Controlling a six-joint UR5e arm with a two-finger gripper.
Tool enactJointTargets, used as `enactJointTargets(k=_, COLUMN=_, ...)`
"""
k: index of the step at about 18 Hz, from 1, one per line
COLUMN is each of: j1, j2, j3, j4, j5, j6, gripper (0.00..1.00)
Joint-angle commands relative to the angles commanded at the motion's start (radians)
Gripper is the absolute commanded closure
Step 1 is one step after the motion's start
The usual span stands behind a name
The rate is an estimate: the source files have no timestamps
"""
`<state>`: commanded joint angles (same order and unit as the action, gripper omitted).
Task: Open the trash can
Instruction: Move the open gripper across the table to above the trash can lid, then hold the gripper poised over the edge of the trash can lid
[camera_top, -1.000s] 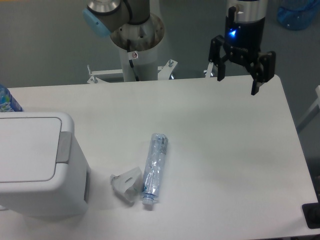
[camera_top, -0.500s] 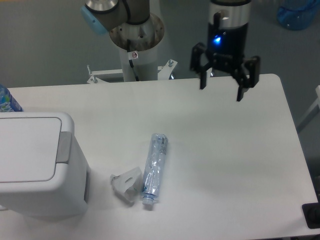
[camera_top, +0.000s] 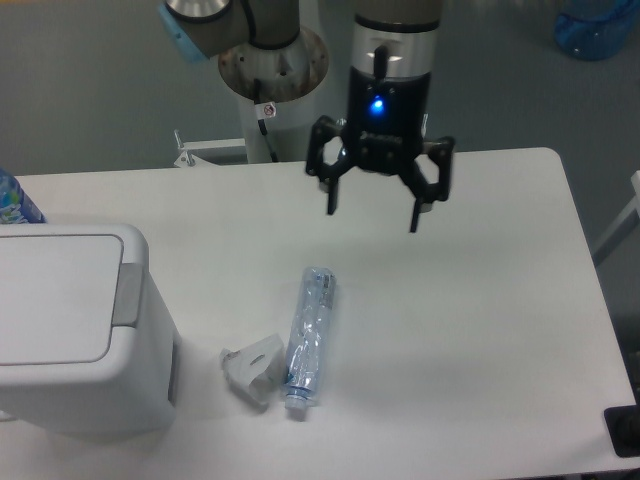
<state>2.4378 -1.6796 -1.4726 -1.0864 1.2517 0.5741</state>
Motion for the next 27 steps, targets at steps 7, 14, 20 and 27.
enactJointTargets(k=7, j1=-0.141, j2=-0.06, j3=0.002, j4=0.088, j5=-0.006, j6=-0.111, gripper=0.0)
enactJointTargets(k=14, j1=-0.2, j2=-0.083, j3=-0.002, j4=0.146, j5=-0.008, j6=-0.319, gripper=0.0)
enactJointTargets(k=20, j1=-0.24, j2=-0.098, j3=-0.006, j4=0.148, j5=-0.008, j6=-0.324, gripper=0.0)
enactJointTargets(k=27, j1=-0.24, j2=-0.101, j3=-0.012, j4=0.148, j5=-0.005, j6=-0.316, gripper=0.0)
